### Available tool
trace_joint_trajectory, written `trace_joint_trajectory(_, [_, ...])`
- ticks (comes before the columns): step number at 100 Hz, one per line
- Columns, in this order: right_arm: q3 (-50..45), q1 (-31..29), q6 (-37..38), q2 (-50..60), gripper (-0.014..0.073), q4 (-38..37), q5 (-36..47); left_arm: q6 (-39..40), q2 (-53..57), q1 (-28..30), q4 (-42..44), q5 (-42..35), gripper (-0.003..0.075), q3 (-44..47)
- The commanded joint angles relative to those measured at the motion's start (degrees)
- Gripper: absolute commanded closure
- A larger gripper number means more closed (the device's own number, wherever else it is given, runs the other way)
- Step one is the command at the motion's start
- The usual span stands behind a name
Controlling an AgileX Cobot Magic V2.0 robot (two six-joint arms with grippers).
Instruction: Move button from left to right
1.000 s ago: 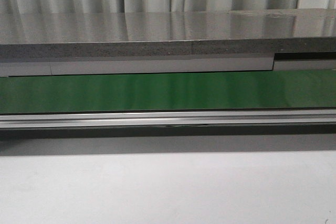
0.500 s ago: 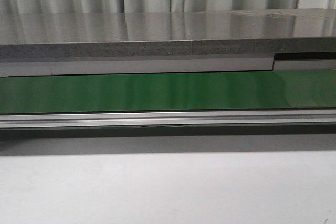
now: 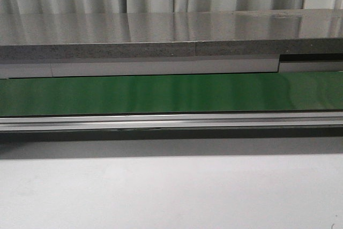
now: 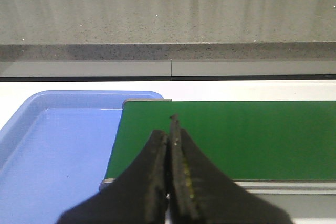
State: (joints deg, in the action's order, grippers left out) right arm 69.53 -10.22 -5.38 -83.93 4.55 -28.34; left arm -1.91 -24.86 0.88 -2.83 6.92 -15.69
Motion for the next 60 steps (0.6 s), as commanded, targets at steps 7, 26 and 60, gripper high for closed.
trace_joint_trajectory(7, [-6.36,3.96,-0.22,10.91,0.0095,0.42,8.79,0.19,-0.22,-0.44,-0.55,-4.35,0.0741,-1.72])
trace_joint_trajectory(26, [-18.47,6.98,-0.22,24.26,0.0095,0.72,15.55,0.19,-0.22,-0.44,-0.55,-4.35,0.0741,-1.72])
trace_joint_trajectory(60, [-38.19,7.7,-0.22,50.82,0.0146,1.79,15.42,0.19,-0.22,-0.44,-0.55,-4.35,0.0741,-1.72])
